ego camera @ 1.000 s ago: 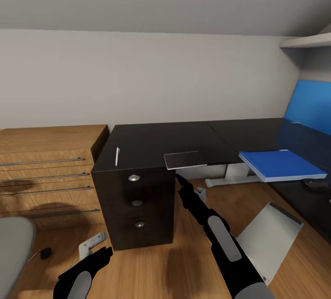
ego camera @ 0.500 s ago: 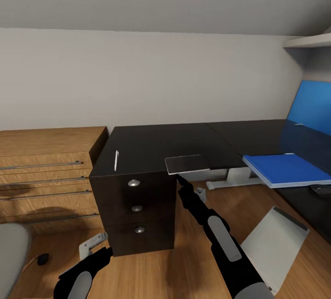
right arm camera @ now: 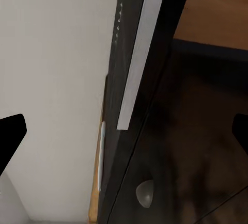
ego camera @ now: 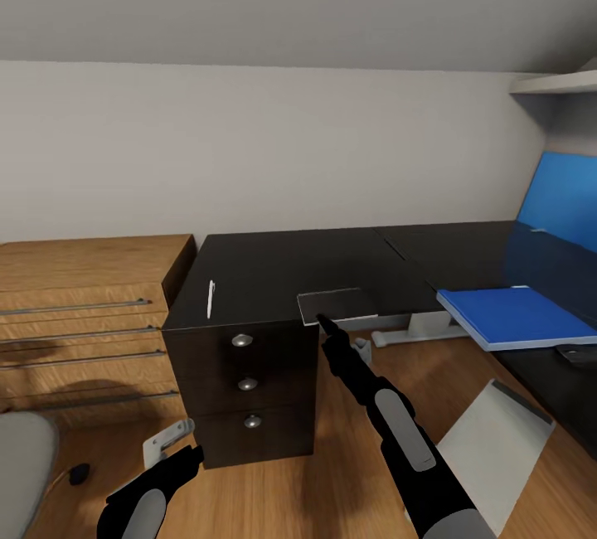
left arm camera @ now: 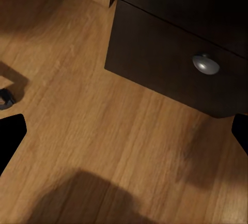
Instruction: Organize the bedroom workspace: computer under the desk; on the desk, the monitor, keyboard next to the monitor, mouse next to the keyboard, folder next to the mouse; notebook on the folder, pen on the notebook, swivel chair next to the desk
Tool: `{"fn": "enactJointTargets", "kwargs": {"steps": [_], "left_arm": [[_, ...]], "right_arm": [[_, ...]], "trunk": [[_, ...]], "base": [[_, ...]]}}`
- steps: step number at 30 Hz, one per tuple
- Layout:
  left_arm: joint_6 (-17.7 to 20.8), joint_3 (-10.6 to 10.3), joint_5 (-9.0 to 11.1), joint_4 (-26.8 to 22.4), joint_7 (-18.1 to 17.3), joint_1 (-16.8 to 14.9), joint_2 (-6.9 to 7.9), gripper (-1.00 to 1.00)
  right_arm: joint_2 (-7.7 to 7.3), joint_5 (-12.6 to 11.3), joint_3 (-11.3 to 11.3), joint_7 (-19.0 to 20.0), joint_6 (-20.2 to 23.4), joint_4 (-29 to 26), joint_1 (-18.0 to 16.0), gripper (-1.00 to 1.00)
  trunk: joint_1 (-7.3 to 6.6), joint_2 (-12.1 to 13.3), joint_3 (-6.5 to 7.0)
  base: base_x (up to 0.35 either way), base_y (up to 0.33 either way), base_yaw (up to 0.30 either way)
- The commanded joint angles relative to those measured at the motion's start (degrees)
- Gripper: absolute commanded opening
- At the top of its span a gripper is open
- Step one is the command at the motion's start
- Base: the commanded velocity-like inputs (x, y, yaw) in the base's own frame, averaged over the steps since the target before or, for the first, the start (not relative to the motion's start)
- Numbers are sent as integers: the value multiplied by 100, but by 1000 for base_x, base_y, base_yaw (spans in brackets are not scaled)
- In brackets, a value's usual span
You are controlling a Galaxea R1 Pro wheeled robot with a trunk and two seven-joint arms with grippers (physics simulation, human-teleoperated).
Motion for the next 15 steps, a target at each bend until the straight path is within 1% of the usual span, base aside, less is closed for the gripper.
{"fn": "enactJointTargets", "kwargs": {"steps": [1, 12, 15], "left_arm": [[6, -4, 57, -7, 56, -4, 0, 100], [2, -4, 62, -7, 49, -4, 0, 100], [-1, -4, 62, -7, 48, -4, 0, 100]], "right_arm": [[2, -37, -4, 9, 17, 1, -3, 100], [4, -37, -5, -45, 16, 1, -3, 100], [4, -37, -5, -50, 14, 1, -3, 100]], "trunk": [[-1, -2, -6], [-1, -2, -6], [-1, -2, -6]], "base": [[0, 0, 0], [2, 0, 0], [89, 9, 0]]}}
